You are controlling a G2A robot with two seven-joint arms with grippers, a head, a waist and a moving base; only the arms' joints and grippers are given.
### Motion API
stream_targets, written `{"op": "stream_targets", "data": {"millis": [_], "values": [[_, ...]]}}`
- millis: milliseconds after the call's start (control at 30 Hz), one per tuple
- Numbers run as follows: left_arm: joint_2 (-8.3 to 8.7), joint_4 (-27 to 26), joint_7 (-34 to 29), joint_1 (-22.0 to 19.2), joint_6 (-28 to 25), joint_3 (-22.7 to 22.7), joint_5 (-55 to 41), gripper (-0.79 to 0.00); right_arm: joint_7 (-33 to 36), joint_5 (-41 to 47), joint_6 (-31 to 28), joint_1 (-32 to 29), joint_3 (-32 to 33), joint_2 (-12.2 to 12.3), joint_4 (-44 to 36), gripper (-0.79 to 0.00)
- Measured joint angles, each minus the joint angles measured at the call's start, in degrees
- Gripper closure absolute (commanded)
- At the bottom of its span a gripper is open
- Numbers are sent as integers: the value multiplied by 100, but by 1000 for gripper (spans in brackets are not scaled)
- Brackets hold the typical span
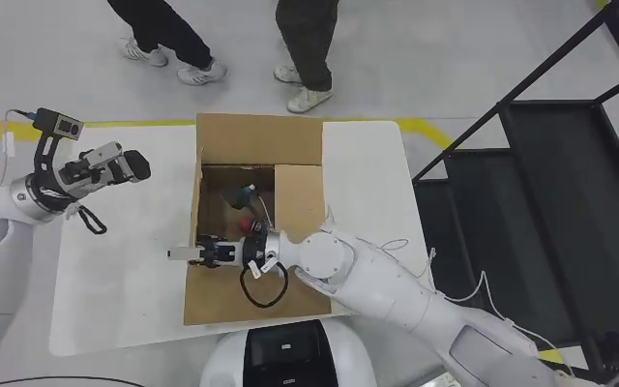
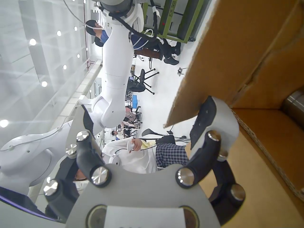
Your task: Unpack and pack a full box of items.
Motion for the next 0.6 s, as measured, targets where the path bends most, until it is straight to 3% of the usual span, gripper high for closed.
{"op": "stream_targets", "data": {"millis": [200,367,467,600], "values": [[9,-281,15,188,-65,-254,-199,-785,-120,99,-1,664,-711,-559,802,-785],[-15,-180,28,178,133,-93,67,-785,-151,28,23,984,-1105,-972,1336,-785],[-55,149,277,71,255,151,510,-785,-158,-17,14,1008,-1133,-1084,1501,-785],[-118,536,390,-77,409,454,682,-785,-45,-40,49,877,-954,-1045,1301,-785]]}}
